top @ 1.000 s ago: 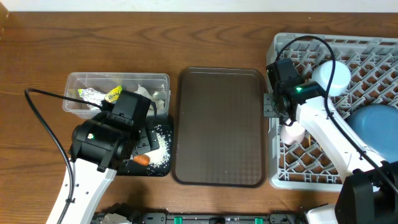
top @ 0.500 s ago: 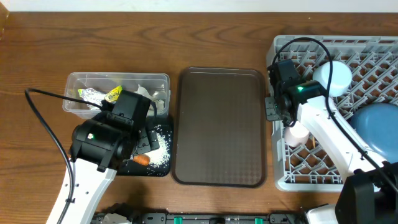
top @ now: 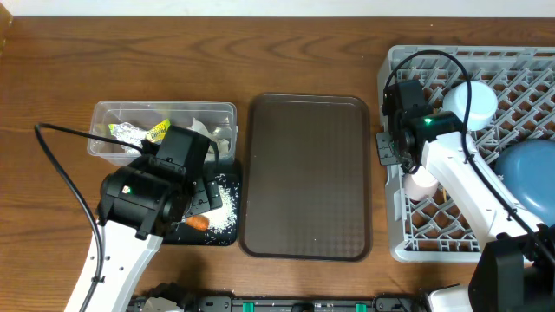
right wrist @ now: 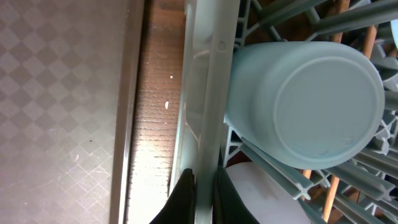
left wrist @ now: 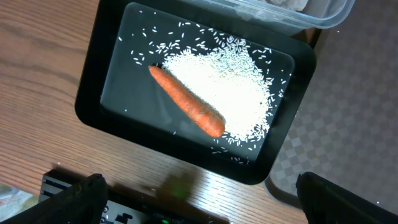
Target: Sort waste into correct bins and load items into the dishwasher rack
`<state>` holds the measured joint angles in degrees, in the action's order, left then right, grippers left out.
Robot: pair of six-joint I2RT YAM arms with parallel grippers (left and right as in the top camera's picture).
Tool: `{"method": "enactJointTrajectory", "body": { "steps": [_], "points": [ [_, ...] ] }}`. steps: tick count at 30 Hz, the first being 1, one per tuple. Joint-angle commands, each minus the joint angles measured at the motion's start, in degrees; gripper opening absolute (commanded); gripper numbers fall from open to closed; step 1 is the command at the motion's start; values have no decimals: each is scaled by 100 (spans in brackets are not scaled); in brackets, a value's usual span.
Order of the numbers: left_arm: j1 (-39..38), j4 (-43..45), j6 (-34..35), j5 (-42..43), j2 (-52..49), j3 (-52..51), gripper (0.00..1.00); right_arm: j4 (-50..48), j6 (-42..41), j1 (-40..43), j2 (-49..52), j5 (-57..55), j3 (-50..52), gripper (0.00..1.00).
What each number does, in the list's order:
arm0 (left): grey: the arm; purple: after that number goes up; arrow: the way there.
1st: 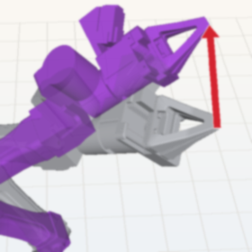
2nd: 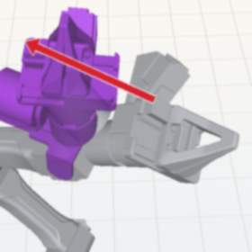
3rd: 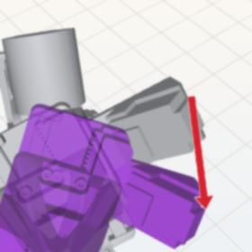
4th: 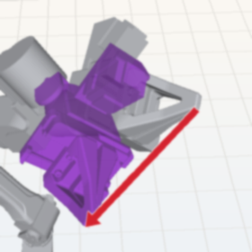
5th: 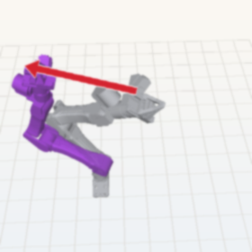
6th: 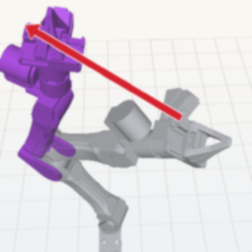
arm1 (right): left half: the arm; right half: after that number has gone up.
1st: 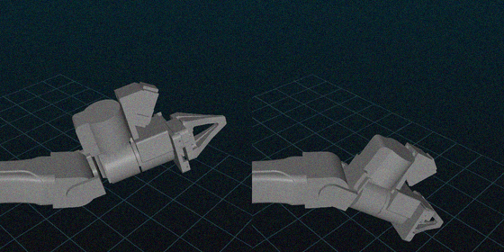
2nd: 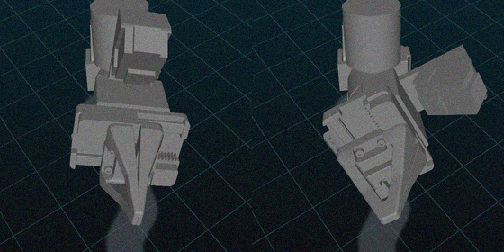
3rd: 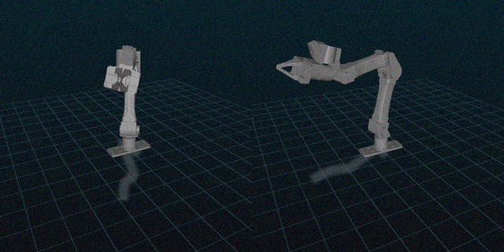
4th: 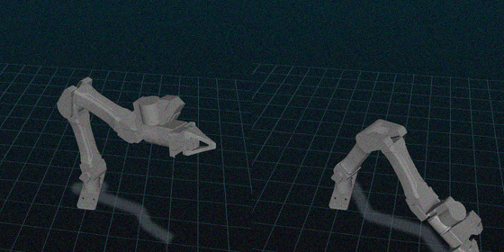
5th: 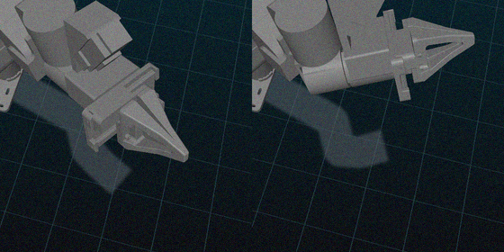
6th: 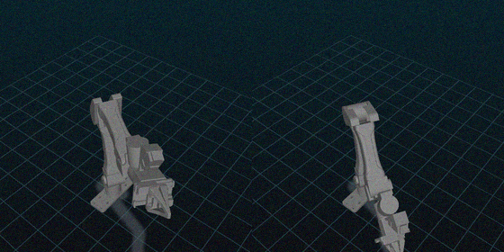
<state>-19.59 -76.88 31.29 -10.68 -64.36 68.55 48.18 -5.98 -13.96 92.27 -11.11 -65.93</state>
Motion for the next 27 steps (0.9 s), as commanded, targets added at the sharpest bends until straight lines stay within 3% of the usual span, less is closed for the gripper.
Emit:
{"method": "enactJointTrajectory", "body": {
  "steps": [1,9,15,27],
  "points": [
    [28,-22,-17,-28,0,-11,100,92,675,-15,37,39,7,1],
    [28,-22,-17,-28,0,-11,100,105,693,-17,37,22,7,1],
    [28,-22,-17,-28,2,-11,100,63,695,-15,37,11,-2,24],
    [28,-22,-17,-28,0,-11,100,1016,662,-17,31,162,-975,29]
  ]
}}
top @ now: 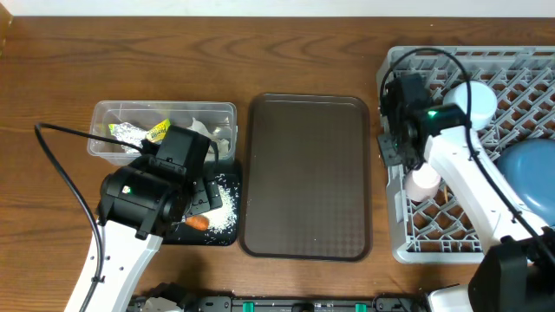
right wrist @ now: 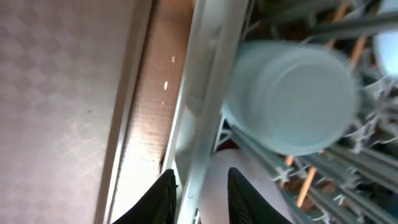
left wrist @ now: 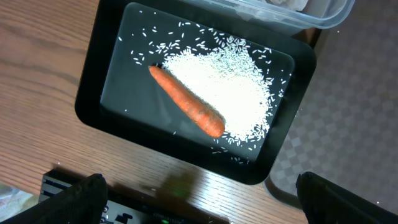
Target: Sort waste into correct bins and load items into the dishwasher rack
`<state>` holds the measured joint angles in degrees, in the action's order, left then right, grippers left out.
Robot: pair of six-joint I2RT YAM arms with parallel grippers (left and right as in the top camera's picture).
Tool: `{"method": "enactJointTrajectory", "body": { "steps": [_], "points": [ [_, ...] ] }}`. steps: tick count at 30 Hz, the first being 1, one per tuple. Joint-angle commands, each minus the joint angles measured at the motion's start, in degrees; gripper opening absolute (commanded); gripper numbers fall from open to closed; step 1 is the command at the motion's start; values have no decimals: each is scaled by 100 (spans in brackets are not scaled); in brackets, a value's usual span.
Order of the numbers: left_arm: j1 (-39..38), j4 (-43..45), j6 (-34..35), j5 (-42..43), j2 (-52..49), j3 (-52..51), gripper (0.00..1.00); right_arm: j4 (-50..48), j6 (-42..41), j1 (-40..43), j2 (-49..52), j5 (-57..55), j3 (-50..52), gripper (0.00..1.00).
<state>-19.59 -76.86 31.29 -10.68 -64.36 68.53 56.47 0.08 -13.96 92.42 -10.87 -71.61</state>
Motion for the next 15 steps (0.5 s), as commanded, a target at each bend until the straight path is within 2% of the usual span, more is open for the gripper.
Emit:
{"method": "enactJointTrajectory", "body": {
  "steps": [1,4,7,10,13,15],
  "points": [
    [28,-24,-17,-28,0,-9,100,306,26,-17,15,205,-520,29],
    [28,-24,-17,-28,0,-9,100,671,-190,-22,15,398,-881,31],
    [28,-24,-17,-28,0,-9,100,772,-332,-55,15,1193,-1086,29],
    [28,-24,-17,-28,0,-9,100,710,-376,-116,17,2238,-1084,15],
    [28,-24,-17,-28,0,-9,100,612,-750,-197,20,2417,-911,1],
    [28,-26,-17,-28,0,-9,100,393,-896,-260,28,2417,-682,1]
  ]
}}
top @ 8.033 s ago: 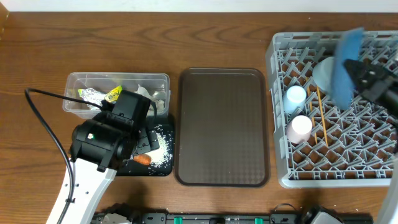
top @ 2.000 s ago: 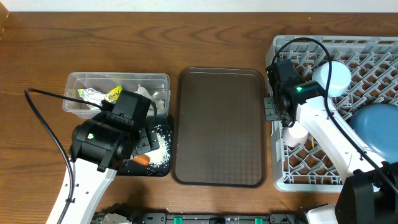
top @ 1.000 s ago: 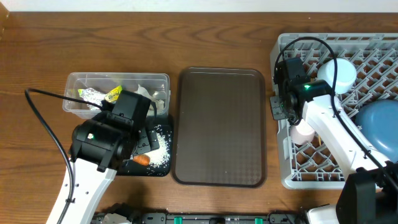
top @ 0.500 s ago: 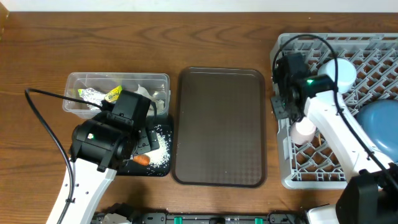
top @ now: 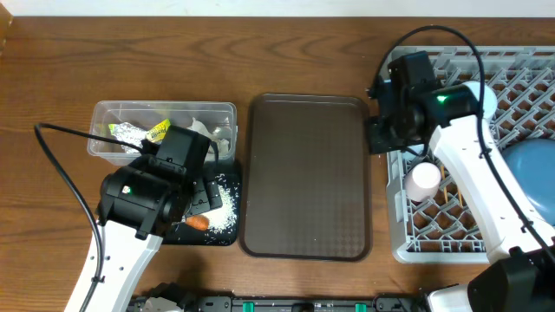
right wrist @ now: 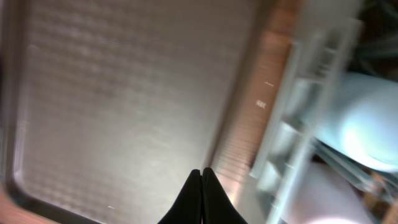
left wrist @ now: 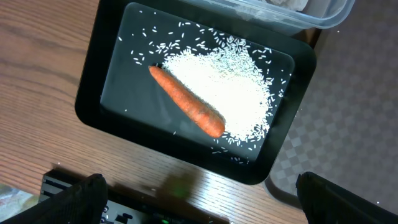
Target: Sort waste into correct bins and load items into the dishwasher rack
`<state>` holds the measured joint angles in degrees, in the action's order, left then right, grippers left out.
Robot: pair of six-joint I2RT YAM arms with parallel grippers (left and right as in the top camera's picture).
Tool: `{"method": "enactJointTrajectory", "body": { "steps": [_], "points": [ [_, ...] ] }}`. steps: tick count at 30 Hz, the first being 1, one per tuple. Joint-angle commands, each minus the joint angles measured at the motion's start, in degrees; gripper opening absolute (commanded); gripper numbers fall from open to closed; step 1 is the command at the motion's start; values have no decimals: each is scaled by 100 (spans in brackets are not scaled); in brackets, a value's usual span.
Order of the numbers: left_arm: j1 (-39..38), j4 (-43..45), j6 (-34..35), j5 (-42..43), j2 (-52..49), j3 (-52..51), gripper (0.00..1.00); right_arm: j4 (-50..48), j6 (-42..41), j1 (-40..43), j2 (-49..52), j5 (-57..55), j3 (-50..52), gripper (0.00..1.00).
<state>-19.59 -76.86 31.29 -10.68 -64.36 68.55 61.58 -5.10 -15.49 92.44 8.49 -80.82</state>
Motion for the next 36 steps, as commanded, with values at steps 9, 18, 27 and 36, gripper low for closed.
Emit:
{"method": "enactJointTrajectory", "body": {
  "steps": [9,18,27,36],
  "points": [
    [28,-24,-17,-28,0,-11,100,-1513,-734,-372,26,455,1659,1],
    [28,-24,-17,-28,0,-11,100,-1858,-1005,-868,26,-852,2153,1],
    [28,-24,-17,-28,0,-11,100,-2122,-1333,-1185,52,-1449,2476,1],
    [28,-24,-17,-28,0,-11,100,-2618,-1375,-1268,52,-1786,2955,1]
  ]
}}
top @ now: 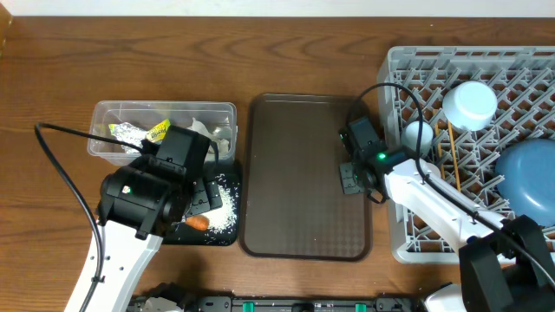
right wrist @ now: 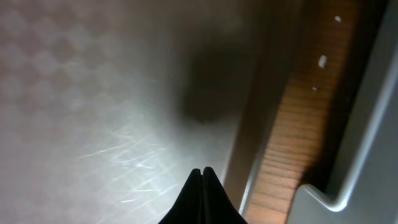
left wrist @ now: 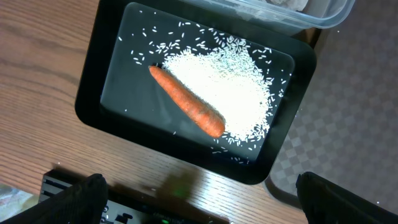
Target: Sort waste into correct bins and load items into the dishwasher rack
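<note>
The brown tray [top: 295,173] lies bare in the middle. My right gripper [top: 351,178] hangs low over its right side, by the rim, shut with nothing between the fingers [right wrist: 202,171]. Right of it stands the grey dishwasher rack [top: 392,247], holding a large white cup [top: 471,102], a small white cup [top: 418,135] and a blue bowl [top: 525,173]. My left gripper [left wrist: 199,202] is open above the black bin [left wrist: 99,93], which holds a carrot [left wrist: 186,111] on rice [left wrist: 239,93]. A clear bin [top: 165,117] holds wrappers.
A strip of bare wood [right wrist: 298,143] separates the tray's right rim from the rack's wall. The left arm's cable [top: 61,173] loops over the table at the left. A dark bar with a green light runs along the table's front edge [top: 260,303].
My right gripper, still shut, has gone from high at the tray's upper right corner by the rack to low over the tray's right side. The left arm has not moved.
At first my right gripper was closed on the rack's left wall, beside a pale cup. Then its fingers stood apart astride that wall. After that it was shut, off the rack and above the tray's edge, and now it sits low over the tray.
</note>
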`<state>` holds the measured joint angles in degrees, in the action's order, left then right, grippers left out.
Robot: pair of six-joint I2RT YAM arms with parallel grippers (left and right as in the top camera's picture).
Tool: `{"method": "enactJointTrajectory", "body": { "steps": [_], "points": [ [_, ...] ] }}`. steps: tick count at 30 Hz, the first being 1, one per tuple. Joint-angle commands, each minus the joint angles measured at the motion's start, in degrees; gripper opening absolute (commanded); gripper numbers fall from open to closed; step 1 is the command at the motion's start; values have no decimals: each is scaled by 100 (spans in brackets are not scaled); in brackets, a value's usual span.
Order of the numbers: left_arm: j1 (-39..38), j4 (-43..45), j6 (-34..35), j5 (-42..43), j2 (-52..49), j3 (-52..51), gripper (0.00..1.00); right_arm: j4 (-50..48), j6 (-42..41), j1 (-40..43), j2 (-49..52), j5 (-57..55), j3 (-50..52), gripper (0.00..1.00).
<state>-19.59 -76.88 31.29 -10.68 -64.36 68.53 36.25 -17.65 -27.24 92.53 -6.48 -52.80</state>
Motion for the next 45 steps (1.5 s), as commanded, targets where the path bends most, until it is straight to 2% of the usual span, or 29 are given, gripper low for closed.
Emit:
{"method": "enactJointTrajectory", "body": {
  "steps": [1,13,25,35,45],
  "points": [
    [28,-22,-17,-28,0,-9,100,-153,-122,-92,44,-299,210,1],
    [28,-22,-17,-28,0,-9,100,-245,-120,-92,44,-828,315,1],
    [28,-22,-17,-28,0,-9,100,-361,-20,-96,48,-848,321,1],
    [28,-22,-17,-28,0,-9,100,-431,586,-96,50,-876,321,1],
    [28,-22,-17,-28,0,-9,100,-684,1873,-321,459,-870,321,1]
  ]
}}
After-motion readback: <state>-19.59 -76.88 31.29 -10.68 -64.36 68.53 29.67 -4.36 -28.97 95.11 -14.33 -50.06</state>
